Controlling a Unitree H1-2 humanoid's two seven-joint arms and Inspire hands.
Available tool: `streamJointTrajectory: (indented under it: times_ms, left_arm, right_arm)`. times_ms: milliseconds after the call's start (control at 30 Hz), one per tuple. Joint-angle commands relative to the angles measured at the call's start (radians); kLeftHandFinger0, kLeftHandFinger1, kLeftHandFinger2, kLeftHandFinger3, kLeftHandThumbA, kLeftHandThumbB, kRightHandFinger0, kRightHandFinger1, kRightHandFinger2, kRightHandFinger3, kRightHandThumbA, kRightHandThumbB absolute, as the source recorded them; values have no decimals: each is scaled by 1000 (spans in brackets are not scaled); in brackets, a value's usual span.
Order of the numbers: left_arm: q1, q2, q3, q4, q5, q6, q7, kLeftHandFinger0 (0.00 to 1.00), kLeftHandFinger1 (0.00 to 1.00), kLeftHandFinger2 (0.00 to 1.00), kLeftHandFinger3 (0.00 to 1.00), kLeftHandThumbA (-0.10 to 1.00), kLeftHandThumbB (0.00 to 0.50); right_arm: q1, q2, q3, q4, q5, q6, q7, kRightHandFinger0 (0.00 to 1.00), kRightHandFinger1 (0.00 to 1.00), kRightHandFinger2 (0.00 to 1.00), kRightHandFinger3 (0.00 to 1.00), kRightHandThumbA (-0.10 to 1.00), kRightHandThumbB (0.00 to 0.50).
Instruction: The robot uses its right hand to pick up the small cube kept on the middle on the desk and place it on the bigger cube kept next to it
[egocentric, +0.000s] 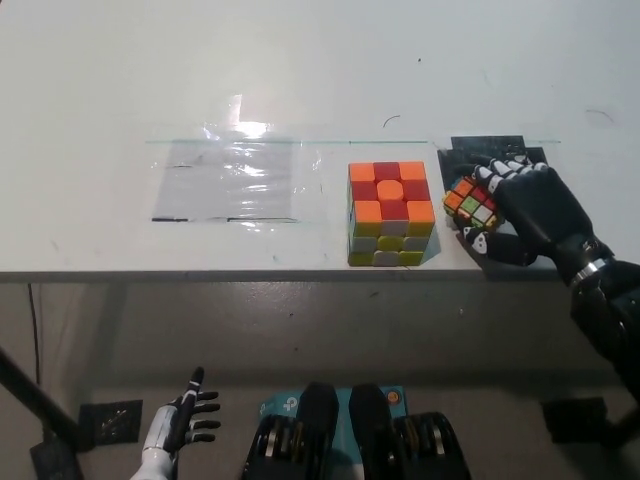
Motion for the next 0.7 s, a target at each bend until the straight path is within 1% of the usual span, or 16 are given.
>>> streamJointTrajectory:
  times_ms: [0,67,100,133,167,233,300,333,400,433,467,500,533,600,633,667]
  left_arm:
    - [-8,15,-14,-19,23,-20,17,686,632,714,679,944,84]
    - [-6,11,-5,-21,7,-11,11,679,629,720,707,922,92]
    - [-3,10,-2,-26,3,-8,9,653,609,697,682,907,84]
    - [-2,9,-2,-32,4,-5,10,644,601,690,665,904,92]
    - [-2,9,-2,-32,5,-4,10,643,600,689,660,906,92]
    - [8,11,-6,-40,11,-3,11,635,597,672,641,911,83]
    - [11,13,-7,-37,10,-9,5,663,622,698,667,923,84]
    - [8,13,-7,-30,12,-8,11,709,646,713,688,922,91]
    - [12,11,-2,-35,3,-9,6,699,639,707,681,909,87]
    - [13,10,-2,-37,3,-9,7,647,601,677,650,906,84]
    - [13,10,-2,-38,3,-9,7,643,598,674,647,905,84]
    - [13,11,-5,-40,11,-2,13,680,620,687,654,911,86]
    - [12,11,-4,-40,8,-5,10,659,608,675,636,909,72]
    - [12,13,-2,-31,4,-16,6,629,588,655,610,908,74]
    - [11,13,-3,-28,7,-14,10,646,608,677,648,924,95]
    - [9,13,-5,-26,12,-8,17,652,616,686,664,930,100]
  right_arm:
    - [-52,-42,-36,-77,-23,-28,-28,0,79,262,16,-100,135]
    - [-61,-45,-47,-100,-22,-16,-9,0,117,330,22,-100,118]
    - [-65,-47,-50,-109,-22,-13,0,0,111,325,13,-100,114]
    - [-71,-50,-54,-118,-20,-12,9,0,111,320,2,-100,109]
    - [-73,-51,-57,-124,-19,-11,16,0,140,358,0,-100,109]
    - [-74,-48,-70,-137,0,-18,26,0,142,380,0,-100,125]
    - [-78,-46,-77,-149,0,-17,34,0,149,402,11,-100,124]
    - [-91,-50,-78,-159,-21,-9,33,0,175,423,23,-100,134]
    - [-102,-42,-95,-160,9,-20,40,0,144,398,1,-100,138]
    - [-107,-42,-99,-164,10,-23,40,0,125,383,0,-100,146]
    - [-108,-42,-101,-166,9,-24,42,0,118,377,1,-100,150]
    - [-118,-43,-107,-179,15,-28,51,0,86,353,15,-100,133]
    - [-123,-49,-101,-206,-17,-19,52,0,97,379,48,-100,110]
    - [-121,-33,-113,-225,7,-13,69,0,49,371,20,-100,86]
    - [-121,-25,-118,-239,21,-14,79,0,59,415,23,-100,80]
    - [-121,-16,-121,-253,33,-17,88,0,71,433,30,-100,78]
